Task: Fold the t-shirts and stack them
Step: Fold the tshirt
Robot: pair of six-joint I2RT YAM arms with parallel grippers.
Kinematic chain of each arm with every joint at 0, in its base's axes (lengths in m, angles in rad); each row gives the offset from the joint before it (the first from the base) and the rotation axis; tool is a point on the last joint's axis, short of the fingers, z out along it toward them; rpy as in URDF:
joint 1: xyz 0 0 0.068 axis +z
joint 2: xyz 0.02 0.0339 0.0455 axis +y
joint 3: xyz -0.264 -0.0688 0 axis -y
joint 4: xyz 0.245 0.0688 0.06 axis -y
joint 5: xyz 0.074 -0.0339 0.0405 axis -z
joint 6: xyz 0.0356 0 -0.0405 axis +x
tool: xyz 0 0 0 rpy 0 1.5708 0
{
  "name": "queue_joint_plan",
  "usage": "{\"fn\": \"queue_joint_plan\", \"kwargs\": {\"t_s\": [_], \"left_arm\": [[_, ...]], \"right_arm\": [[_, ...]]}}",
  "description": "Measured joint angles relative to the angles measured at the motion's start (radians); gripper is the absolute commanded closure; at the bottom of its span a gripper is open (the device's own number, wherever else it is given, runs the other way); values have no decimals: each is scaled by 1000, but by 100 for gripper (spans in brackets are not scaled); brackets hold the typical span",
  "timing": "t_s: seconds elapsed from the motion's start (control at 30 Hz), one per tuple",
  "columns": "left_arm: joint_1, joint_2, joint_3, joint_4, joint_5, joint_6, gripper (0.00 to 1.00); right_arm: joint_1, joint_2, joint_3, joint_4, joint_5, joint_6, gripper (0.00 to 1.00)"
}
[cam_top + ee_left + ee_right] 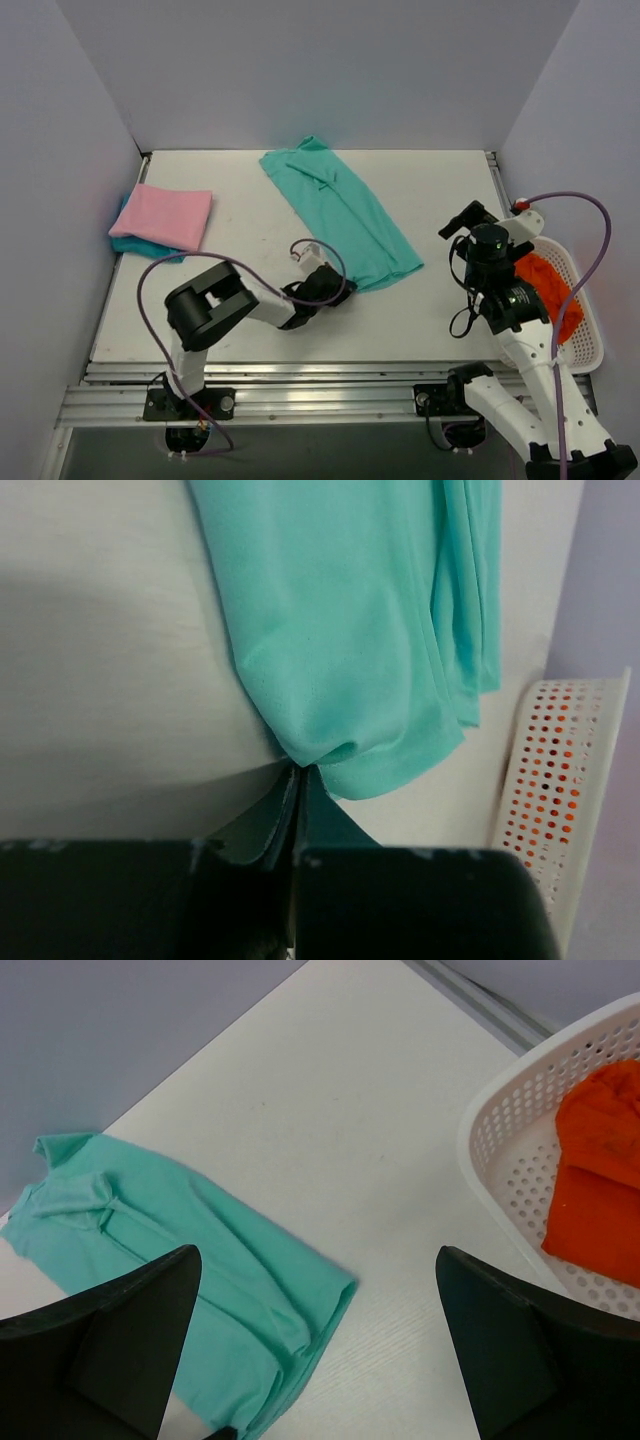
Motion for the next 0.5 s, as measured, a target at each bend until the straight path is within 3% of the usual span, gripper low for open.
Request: {"fn": "queue_joint_plan", "kwargs": {"t_s": [0.27,0.4,0.5], "left_arm": [[28,-447,-454,-117,-162,5,98],[36,-712,-554,-287,-257,6,98],[39,-892,-573,-407,-323,18,98]], "right_arm": [[40,1,-137,134,-220,21,0],[131,102,-227,239,-338,34,0],[274,282,-238,314,-369,38,0]]}}
